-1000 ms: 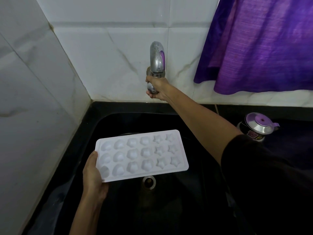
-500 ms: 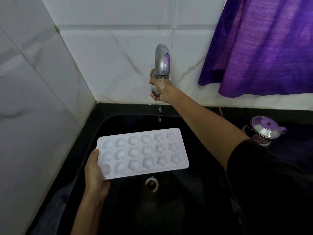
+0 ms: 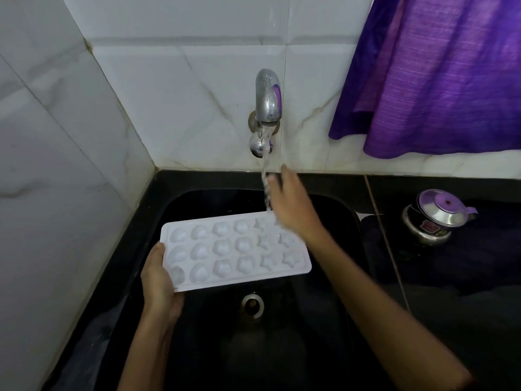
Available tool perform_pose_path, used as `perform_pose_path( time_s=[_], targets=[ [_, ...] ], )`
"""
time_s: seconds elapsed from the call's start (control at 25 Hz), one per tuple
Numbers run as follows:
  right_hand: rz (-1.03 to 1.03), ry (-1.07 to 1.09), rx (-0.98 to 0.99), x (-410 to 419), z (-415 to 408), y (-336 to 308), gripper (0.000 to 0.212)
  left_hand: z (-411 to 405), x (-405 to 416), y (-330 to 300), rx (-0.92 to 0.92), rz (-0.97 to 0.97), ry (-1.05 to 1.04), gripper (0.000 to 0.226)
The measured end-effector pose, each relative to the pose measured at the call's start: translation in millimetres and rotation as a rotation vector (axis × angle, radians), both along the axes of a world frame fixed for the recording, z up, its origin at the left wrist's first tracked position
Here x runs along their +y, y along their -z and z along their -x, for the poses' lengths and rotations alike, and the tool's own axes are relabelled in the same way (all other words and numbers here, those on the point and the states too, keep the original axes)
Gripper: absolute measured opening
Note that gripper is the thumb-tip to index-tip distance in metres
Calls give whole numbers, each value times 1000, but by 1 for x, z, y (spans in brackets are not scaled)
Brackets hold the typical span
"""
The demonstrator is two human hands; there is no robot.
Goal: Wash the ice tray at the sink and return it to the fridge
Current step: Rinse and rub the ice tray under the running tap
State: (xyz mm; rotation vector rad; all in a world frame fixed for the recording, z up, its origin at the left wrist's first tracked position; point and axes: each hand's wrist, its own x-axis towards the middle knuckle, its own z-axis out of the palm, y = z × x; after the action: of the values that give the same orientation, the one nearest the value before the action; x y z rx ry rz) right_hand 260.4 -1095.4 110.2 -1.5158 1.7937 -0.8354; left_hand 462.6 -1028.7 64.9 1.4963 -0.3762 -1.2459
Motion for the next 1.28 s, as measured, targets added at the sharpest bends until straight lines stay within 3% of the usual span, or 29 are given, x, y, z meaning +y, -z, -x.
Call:
perform_pose_path(
  time_s=[0.12,0.32,0.56,0.84,1.04,1.28],
  targets=[
    [13,-271,352,101,-23,31,74,9,-7,2,17,-4,-15,36],
    [-56,-105,472,95,-10,49,110,22,-7,2,0,-3,19,36],
    [69,-430,542,93,-15,34,96,16,-13,-1,-6,18,-36,31],
    [19,-266,563,85,-1,36,110,20,-7,-2,21,13,-21,29],
    [53,-495,549,110,-6,27,97,11,-11,-2,9,14,-63,31],
    [14,-290,613,92,7,35,110,21,-5,-2,28,16,-28,26]
  ],
)
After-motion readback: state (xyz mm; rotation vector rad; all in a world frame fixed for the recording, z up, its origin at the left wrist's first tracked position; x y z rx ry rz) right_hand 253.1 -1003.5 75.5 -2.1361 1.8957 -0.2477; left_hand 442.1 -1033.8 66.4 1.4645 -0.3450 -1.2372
